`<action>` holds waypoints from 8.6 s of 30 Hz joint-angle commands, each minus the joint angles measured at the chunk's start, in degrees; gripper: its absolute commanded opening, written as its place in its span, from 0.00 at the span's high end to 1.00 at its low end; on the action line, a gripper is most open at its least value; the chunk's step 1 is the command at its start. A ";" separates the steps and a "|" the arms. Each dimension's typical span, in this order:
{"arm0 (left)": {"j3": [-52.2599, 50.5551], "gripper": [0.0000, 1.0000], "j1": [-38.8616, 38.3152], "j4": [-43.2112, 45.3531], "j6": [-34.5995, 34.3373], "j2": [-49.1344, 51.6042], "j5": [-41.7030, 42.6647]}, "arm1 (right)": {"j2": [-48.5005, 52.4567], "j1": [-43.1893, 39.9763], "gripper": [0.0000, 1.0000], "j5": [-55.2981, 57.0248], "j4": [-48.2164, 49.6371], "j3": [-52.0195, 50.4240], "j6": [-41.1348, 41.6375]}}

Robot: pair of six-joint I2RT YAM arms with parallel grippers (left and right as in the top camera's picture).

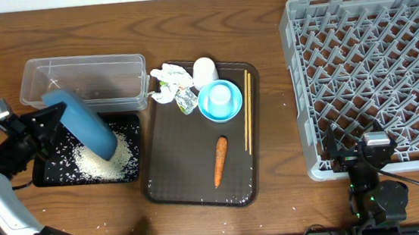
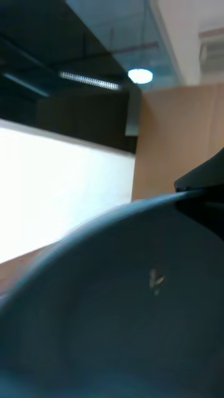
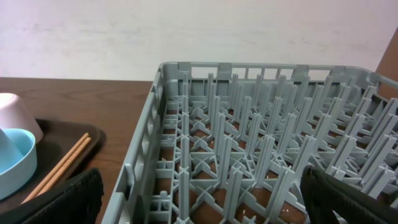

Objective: Sort waste into correct bins and load items into the dishwasher rack
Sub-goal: 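Tilt the blue plate with the left gripper to pour rice onto the black tray, then carry the blue plate back and lower it onto the brown tray, then release the plate and grasp the orange carrot with the left gripper, then carry the carrot left and drop it onto the rice on the black tray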

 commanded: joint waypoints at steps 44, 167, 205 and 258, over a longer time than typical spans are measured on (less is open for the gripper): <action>-0.15 0.94 -16.39 -18.82 26.14 -13.18 -11.43 | -0.26 -0.13 0.01 0.02 -0.24 -0.09 -0.46; 9.16 0.20 -98.01 6.12 -5.53 28.48 -88.11 | -0.26 -0.13 0.01 0.02 -0.24 -0.09 -0.46; 6.14 0.32 -101.55 2.38 -6.43 29.05 -82.07 | -0.26 -0.13 0.01 0.02 -0.24 -0.09 -0.46; 7.08 0.74 -75.12 -2.32 -10.69 -1.75 -81.26 | -0.26 -0.13 0.01 0.02 -0.24 -0.09 -0.46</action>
